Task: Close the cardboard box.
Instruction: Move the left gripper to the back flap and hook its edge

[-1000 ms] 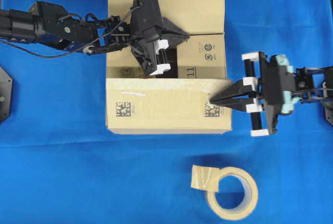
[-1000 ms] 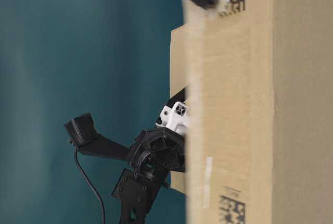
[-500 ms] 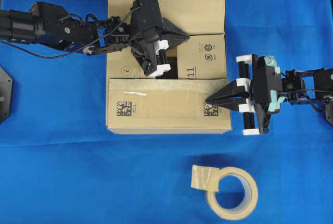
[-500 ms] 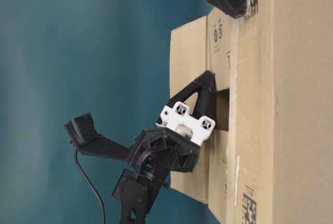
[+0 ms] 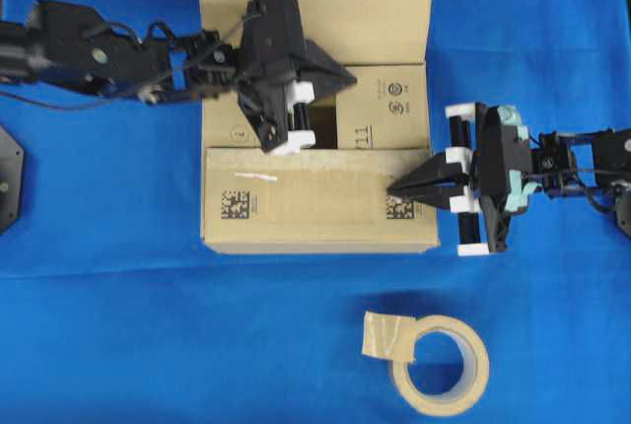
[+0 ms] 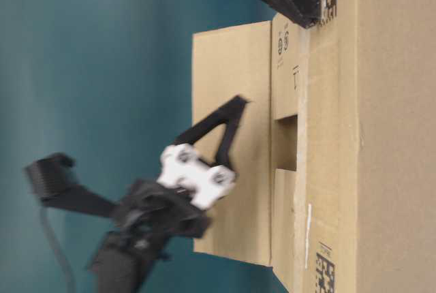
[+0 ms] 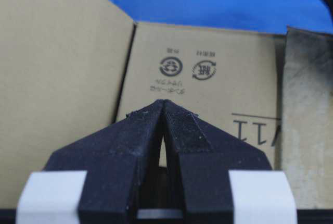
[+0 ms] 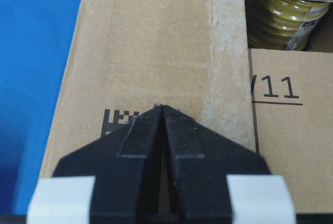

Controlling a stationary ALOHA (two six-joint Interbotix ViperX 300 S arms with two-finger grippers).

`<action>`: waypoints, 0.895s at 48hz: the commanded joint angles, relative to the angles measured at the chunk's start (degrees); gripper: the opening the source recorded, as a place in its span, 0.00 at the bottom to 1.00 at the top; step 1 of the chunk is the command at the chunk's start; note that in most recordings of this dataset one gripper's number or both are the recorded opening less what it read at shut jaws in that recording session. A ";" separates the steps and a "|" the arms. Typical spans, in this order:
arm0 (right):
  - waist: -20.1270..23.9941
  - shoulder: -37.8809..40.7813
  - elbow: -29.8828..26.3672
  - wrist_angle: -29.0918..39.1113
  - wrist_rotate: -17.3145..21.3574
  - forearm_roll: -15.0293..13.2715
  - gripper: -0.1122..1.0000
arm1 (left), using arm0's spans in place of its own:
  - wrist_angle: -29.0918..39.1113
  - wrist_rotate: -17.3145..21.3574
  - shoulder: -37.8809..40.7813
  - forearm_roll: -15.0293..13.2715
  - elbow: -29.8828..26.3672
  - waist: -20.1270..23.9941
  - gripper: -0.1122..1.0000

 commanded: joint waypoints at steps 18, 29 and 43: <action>0.09 -0.09 -1.05 -0.26 0.00 0.18 0.10 | 11.34 6.59 -9.14 0.00 -6.77 10.28 0.10; 0.09 -0.09 -1.05 -0.35 -0.09 0.09 0.10 | 16.35 6.68 -6.50 0.00 -10.28 15.91 0.10; 0.09 -0.09 -0.97 -0.44 -0.62 0.00 0.10 | 23.20 8.09 0.35 -0.09 -15.12 17.05 0.10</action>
